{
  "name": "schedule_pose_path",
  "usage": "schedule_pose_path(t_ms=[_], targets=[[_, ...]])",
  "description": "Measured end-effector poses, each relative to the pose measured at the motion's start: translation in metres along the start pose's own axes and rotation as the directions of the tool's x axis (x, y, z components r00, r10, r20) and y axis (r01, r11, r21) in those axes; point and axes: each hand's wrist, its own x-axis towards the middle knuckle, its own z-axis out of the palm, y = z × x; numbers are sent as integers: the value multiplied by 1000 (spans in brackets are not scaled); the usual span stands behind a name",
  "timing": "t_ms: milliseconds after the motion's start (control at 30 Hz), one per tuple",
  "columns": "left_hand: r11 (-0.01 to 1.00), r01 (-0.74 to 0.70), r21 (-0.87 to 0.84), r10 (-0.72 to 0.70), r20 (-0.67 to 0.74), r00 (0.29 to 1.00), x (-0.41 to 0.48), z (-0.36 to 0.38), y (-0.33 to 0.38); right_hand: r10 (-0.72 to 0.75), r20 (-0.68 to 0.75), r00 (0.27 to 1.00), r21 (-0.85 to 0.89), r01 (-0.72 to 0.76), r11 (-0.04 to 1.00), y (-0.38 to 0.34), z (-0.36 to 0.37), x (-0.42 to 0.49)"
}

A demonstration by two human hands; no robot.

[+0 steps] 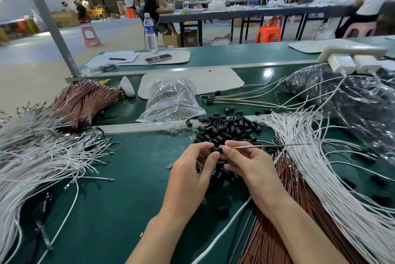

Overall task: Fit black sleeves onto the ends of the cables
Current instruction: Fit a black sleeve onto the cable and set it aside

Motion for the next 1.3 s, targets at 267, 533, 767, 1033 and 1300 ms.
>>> schedule_pose_path(t_ms=[267,533,767,1033,1300], targets=[[993,32,118,-44,105,993,-1,0,2,30,129,991,-47,-25,999,2,4,-2],[973,-6,231,-19,107,994,0,0,6,29,154,988,-44,-23,999,6,1,1],[970,120,210,-124,6,992,2,-1,-1,2,71,998,-31,0,1000,9,3,1],[897,51,440,-61,8,998,5,3,0,-5,112,994,-24,8,1000,10,3,1],[907,54,418,-90,66,994,6,4,0,-4,168,986,8,3,1000,15,-1,5]])
